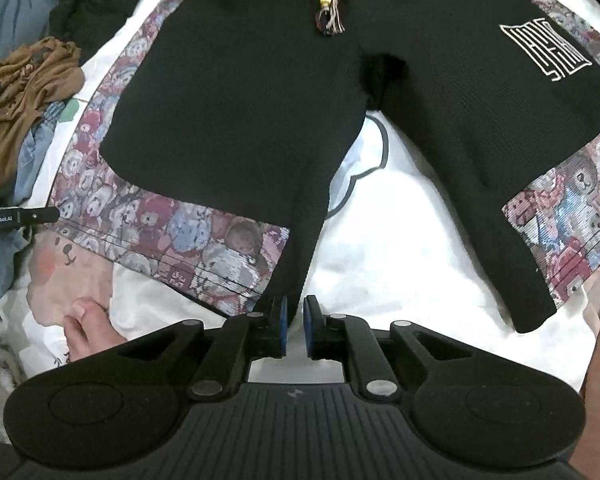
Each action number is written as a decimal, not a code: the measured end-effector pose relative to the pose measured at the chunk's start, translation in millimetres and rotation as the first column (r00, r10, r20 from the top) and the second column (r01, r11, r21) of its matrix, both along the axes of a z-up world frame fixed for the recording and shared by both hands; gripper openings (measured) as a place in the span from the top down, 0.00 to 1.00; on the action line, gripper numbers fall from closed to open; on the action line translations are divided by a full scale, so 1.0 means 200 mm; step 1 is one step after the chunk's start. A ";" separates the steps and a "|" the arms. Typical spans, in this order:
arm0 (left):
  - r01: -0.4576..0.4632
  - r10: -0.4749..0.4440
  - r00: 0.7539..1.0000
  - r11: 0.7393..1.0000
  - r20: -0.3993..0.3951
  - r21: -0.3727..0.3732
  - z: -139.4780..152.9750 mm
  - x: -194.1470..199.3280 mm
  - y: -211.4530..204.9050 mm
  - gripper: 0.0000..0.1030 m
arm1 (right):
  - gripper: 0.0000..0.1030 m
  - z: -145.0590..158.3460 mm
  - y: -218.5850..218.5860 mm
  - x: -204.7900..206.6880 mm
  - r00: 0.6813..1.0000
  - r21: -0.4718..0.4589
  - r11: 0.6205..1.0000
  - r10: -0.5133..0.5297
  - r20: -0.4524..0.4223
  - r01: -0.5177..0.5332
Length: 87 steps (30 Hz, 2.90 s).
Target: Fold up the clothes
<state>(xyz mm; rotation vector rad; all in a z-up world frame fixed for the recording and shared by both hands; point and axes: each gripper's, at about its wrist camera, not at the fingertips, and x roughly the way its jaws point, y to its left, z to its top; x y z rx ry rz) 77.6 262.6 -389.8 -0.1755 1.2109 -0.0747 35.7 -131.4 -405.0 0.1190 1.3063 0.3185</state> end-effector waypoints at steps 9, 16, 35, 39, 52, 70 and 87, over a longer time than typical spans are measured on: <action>0.043 -0.043 0.999 0.997 0.006 -0.071 0.13 -0.02 0.07 0.90 | 0.88 0.11 0.06 -0.05 0.988 -0.086 0.992 0.099 0.122 -0.089; 0.086 -0.081 0.995 0.991 0.051 -0.098 0.30 -0.08 0.03 0.91 | 0.62 0.18 0.07 -0.04 0.986 -0.059 0.996 0.073 0.152 -0.065; 0.153 -0.138 0.987 0.963 0.082 -0.222 0.44 0.06 -0.22 0.92 | 0.54 0.33 0.30 0.02 0.946 0.068 0.981 0.157 0.283 -0.183; 0.157 -0.142 0.987 0.949 0.076 -0.275 0.47 0.10 -0.25 0.92 | 0.54 0.34 0.44 0.02 0.920 0.106 0.956 0.227 0.319 -0.273; 0.198 -0.185 0.980 0.907 0.070 -0.372 0.52 0.18 -0.36 0.92 | 0.49 0.42 0.74 0.07 0.884 0.204 0.904 0.283 0.371 -0.375; 0.143 -0.121 0.990 0.852 0.077 -0.503 0.61 0.27 -0.36 0.84 | 0.98 0.42 0.85 0.24 0.875 0.155 0.925 0.261 0.407 -0.347; 0.145 -0.140 0.989 0.931 0.038 -0.335 0.82 0.51 -0.32 0.49 | 0.99 0.63 0.48 0.46 0.840 0.117 0.882 0.384 0.384 -0.457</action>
